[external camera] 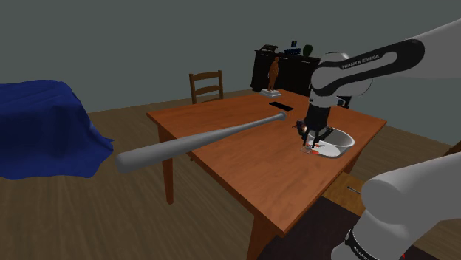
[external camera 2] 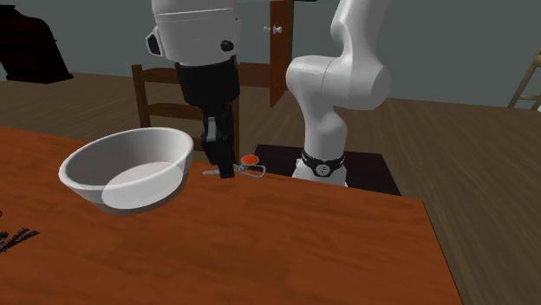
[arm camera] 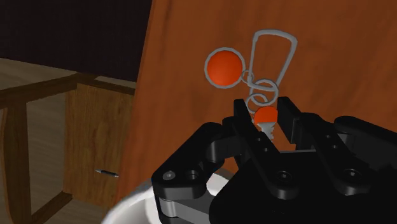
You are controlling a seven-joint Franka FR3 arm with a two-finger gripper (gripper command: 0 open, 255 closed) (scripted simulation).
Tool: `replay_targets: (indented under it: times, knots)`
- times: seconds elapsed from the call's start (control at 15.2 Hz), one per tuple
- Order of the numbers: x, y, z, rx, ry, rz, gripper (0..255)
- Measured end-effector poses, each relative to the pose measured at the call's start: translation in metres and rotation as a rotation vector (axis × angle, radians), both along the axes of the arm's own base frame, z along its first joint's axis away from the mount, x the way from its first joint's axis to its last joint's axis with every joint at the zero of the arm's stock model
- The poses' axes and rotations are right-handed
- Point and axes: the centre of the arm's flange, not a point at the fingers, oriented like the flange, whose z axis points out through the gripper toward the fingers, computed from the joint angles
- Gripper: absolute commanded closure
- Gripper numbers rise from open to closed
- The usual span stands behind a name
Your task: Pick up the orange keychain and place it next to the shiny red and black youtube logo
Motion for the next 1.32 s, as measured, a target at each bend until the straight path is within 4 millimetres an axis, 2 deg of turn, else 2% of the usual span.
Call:
replay_targets:
  times: [0.66, 1.32]
  knots:
    - [-0.020, -0.126, 0.002, 0.001, -0.011, 0.003, 255]
    - [-0.044, -0.261, 0.000, 0.000, -0.001, -0.001, 255]
